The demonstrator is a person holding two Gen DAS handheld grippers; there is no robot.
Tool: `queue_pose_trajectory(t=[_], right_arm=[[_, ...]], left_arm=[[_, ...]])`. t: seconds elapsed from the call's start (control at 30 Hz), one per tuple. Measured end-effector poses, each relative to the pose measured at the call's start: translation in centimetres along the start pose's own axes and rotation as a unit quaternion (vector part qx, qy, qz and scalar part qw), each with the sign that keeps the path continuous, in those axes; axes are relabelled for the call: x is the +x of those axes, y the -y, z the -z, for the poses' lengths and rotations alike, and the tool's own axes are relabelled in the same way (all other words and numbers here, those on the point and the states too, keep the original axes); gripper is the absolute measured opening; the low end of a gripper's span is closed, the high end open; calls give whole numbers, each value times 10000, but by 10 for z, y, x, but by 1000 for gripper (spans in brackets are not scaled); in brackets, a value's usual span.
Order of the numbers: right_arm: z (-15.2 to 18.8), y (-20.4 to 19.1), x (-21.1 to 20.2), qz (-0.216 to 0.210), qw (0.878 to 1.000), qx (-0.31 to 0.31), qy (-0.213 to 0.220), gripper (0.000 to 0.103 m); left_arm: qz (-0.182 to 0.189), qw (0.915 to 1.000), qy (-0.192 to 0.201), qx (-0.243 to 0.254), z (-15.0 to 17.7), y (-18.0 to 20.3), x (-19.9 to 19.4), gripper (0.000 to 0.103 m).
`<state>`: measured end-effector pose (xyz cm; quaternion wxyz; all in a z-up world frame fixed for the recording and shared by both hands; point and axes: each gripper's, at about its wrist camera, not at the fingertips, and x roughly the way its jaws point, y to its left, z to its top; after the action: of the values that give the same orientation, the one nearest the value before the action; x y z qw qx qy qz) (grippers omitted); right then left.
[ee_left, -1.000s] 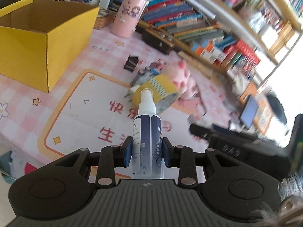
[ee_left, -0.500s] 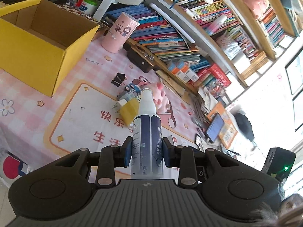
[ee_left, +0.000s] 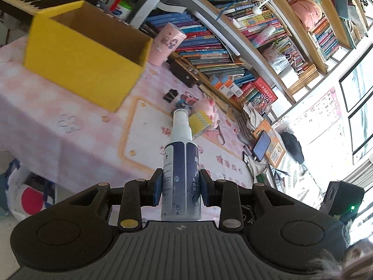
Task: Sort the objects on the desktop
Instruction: 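Carry the spray bottle and staple box with both tools into the yellow box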
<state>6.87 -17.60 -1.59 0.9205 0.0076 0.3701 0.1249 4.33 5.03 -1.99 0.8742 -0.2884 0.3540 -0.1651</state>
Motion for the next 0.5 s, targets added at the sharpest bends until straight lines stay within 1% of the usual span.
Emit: queue_pose_trajectory(t=[0.23,0.5], right_arm=[[11,-51,-7,-147,9998,-146,10,55],[12,-90,-8,-331,9988,-369,24,55]], left_arm=[[-85,9998,142,-63,4,-32,-43,30],[-201,9990,373,-158,6,-55,-77,30]])
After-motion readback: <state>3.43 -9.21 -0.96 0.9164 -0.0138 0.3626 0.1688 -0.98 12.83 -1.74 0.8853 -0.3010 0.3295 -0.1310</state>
